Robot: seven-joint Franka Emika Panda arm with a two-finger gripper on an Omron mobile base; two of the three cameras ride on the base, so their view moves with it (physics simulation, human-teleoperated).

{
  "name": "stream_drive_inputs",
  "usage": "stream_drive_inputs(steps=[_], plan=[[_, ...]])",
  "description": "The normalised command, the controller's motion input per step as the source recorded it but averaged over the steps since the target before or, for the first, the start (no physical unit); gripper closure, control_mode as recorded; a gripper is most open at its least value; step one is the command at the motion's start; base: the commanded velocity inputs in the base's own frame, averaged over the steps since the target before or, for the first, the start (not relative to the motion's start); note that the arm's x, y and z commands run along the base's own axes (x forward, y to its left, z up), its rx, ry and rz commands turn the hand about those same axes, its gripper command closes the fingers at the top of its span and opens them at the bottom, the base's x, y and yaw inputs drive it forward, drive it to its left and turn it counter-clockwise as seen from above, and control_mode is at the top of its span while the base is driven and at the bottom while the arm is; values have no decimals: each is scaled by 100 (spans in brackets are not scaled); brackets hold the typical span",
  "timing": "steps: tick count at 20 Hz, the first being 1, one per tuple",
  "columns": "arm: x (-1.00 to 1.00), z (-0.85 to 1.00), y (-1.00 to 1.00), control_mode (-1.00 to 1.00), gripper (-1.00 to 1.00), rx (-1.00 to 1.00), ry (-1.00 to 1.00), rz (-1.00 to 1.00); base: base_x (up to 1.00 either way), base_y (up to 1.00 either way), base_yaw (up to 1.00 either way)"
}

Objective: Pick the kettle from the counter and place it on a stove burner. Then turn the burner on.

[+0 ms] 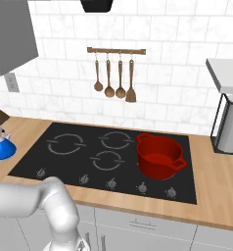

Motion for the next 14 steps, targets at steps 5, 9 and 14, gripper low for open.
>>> stream_drive_inputs(steps=[5,9,14], plan=[[26,-25,0,-100,100,-9,0,0,0,0,0],[1,0,0,-100,100,0,0,0,0,0,0],[-1,0,-36,-100,100,0,-12,0,0,0,0]])
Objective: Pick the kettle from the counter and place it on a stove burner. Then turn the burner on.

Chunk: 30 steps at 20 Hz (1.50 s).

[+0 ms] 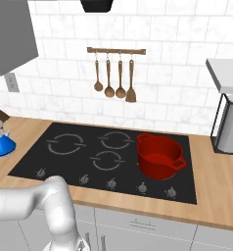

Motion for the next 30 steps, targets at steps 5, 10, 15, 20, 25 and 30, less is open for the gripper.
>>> stream_drive_inputs(steps=[5,10,15,20,25,30], plan=[[-17,0,-87,-100,100,0,-31,0,0,0,0],[-12,5,-100,-100,100,0,-37,0,0,0,0],[8,28,-100,-100,100,5,-30,-4,0,0,0],[59,52,-100,-100,100,21,-9,-6,0,0,0],[75,33,-93,-100,100,20,11,-1,0,0,0],[38,1,-30,-100,100,10,16,1,0,0,0]])
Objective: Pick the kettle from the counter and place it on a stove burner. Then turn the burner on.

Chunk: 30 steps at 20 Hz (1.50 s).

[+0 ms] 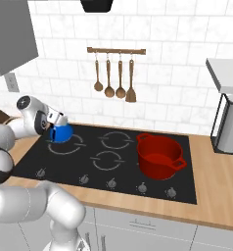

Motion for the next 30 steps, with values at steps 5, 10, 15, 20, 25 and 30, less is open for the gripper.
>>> stream_drive_inputs(steps=[5,10,15,20,25,30], plan=[[5,-28,7,-100,100,-7,1,0,0,0,0],[11,-35,16,-100,100,-3,0,0,0,0,0],[12,-28,3,-100,-100,0,0,0,0,0,0],[0,0,0,-100,-100,0,0,0,0,0,0],[0,4,0,-100,-100,0,0,0,0,0,0],[0,70,0,-100,-100,3,0,0,0,0,0]])
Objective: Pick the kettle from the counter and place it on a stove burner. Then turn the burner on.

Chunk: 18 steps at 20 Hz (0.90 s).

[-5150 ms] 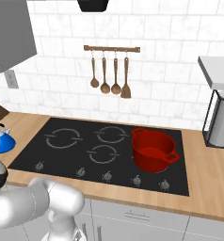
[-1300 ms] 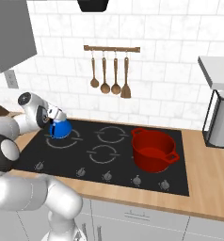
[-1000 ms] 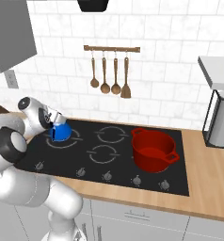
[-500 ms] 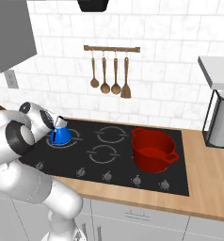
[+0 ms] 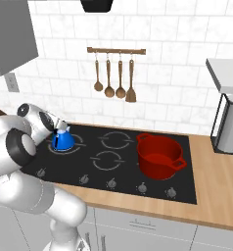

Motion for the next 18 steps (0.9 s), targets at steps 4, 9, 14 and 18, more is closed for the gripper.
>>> stream_drive_inputs(steps=[4,9,14,18], plan=[[-14,100,-4,-100,-100,7,3,0,0,0,0],[-83,82,-41,-100,-100,6,7,1,0,0,0],[-100,11,-24,-100,-100,0,12,17,0,0,0],[-100,-35,5,-100,-100,0,23,24,0,0,0]])
